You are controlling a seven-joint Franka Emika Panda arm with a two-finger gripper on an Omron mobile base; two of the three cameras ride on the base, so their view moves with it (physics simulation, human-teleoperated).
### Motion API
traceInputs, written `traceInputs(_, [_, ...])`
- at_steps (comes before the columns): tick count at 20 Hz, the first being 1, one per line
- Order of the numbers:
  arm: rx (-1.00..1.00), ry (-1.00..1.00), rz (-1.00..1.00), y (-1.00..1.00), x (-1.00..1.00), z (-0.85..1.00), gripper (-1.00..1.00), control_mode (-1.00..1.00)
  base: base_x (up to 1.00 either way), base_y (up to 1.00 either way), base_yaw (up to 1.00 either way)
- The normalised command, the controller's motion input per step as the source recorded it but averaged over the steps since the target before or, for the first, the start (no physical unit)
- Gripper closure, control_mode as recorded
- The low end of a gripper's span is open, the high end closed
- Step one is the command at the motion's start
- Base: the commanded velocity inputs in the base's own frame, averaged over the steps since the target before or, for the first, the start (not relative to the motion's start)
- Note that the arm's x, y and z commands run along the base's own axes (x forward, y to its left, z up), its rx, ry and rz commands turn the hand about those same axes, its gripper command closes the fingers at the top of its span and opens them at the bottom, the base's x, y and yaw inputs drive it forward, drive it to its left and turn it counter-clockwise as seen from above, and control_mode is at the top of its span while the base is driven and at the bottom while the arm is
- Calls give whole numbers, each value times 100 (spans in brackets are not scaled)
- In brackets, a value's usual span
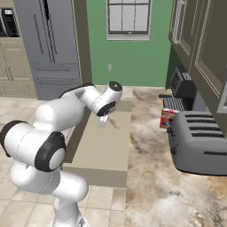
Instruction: Pick the wooden spoon from the drawer and place it on the counter.
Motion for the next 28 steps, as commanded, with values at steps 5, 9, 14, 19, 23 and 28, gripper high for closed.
traceInputs(5, [-16, 12, -32, -96, -17, 53, 100, -100, 0, 0, 0])
traceInputs(9, [-20, 15, -33, -98, 0, -16, 100, -100, 0, 0, 0])
traceInputs(14, [-3, -3, -11, -81, 1, -89, 100, -100, 0, 0, 0])
traceInputs(19, [0, -5, 0, -61, 23, -82, 100, -100, 0, 0, 0])
traceInputs(23, [0, 0, 0, -67, 32, -39, 100, -100, 0, 0, 0])
traceInputs(28, [0, 0, 0, -61, 39, -40, 100, -100, 0, 0, 0])
